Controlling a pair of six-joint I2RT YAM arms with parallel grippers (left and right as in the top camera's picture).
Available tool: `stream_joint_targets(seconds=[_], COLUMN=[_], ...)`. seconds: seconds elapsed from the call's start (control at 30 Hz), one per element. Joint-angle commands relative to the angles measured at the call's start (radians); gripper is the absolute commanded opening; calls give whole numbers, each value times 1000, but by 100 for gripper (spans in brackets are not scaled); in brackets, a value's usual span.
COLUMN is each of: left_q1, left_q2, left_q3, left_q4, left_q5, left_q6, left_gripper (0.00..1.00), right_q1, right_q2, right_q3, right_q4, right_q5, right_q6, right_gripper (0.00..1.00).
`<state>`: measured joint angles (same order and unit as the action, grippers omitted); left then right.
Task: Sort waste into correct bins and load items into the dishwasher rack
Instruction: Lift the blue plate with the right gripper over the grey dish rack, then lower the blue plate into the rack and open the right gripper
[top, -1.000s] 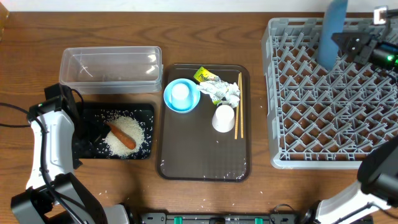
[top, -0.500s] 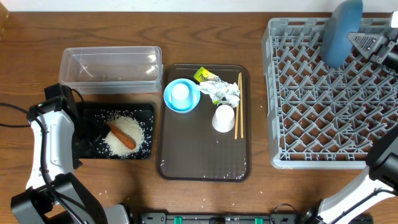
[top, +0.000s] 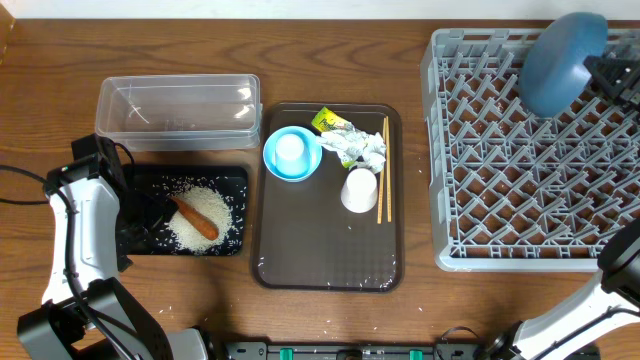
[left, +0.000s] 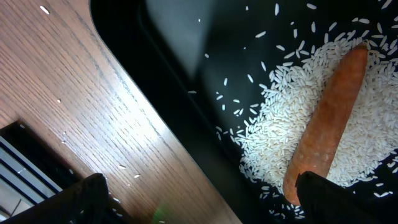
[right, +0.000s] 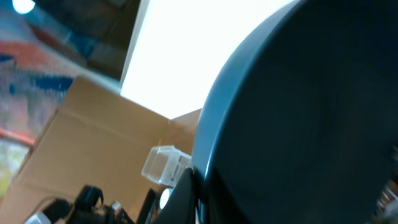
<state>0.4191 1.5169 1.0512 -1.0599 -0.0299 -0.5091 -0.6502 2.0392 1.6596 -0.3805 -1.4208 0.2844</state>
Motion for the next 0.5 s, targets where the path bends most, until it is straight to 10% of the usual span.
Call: stream_joint_targets(seconds=[0.0, 0.07, 0.17, 0.47], left_q1=[5, 5, 5, 5], left_q2=[1, 1, 1, 1], left_q3=[-1, -1, -1, -1], left_q4=[-5, -5, -5, -5], left_q5=[-8, -8, -8, -8], left_q6=[-5, -5, -5, -5], left_gripper=[99, 99, 99, 99], right_q1=[-45, -58, -65, -48], right_q2=[-5, -14, -37, -244], right_q3=[15, 15, 15, 15], right_q4=[1, -1, -1, -196], right_q5=[63, 64, 76, 465], right_q6=[61, 60, 60, 32], right_gripper=[15, 21, 60, 81])
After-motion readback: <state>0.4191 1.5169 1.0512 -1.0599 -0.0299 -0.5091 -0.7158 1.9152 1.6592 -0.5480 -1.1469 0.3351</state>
